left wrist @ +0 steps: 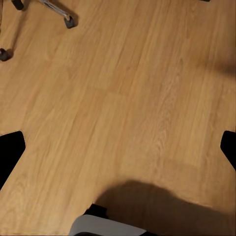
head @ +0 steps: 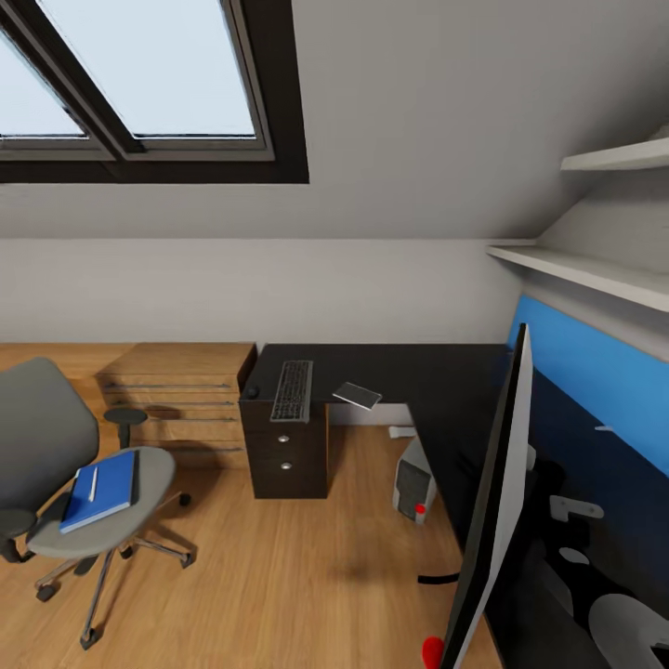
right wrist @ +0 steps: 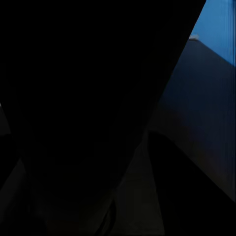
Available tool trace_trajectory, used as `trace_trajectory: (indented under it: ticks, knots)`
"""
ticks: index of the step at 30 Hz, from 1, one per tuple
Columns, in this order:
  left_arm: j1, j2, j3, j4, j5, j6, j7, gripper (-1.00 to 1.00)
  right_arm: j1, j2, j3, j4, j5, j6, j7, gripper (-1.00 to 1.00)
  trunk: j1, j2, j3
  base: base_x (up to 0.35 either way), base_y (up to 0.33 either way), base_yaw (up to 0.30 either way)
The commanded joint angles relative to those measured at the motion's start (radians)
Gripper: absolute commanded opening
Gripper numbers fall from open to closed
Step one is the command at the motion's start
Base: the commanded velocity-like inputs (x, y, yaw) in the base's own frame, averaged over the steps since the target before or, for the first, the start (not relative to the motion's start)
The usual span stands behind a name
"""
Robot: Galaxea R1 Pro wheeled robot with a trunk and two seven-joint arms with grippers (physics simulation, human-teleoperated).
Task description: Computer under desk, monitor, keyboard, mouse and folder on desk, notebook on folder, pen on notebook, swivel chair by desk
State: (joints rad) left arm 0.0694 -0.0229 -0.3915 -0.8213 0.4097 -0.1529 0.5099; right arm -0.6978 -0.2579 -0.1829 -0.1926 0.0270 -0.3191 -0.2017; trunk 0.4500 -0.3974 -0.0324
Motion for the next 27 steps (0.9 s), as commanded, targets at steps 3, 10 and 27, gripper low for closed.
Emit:
trace_trajectory:
  ticks: [3, 10, 27]
  knots:
    - [0.000, 0.001, -0.003, -0.001, 0.011, -0.007, 0.005, 1.00, -0.002, 0.000, -0.007, -0.001, 0.005, -0.004, -0.002, -1.00, 0.000, -0.003, -0.002, -0.316, -0.127, 0.000]
    - [0.000, 0.001, -0.003, -0.001, 0.011, -0.005, 0.006, 1.00, -0.002, 0.000, -0.007, 0.000, 0.005, -0.008, 0.002, -1.00, 0.000, -0.003, -0.002, -0.219, -0.248, 0.000]
    - [0.000, 0.001, -0.003, -0.001, 0.011, -0.005, 0.007, 1.00, -0.002, 0.000, -0.008, 0.001, 0.005, -0.005, 0.001, -1.00, 0.000, -0.003, -0.002, -0.009, -0.336, 0.000]
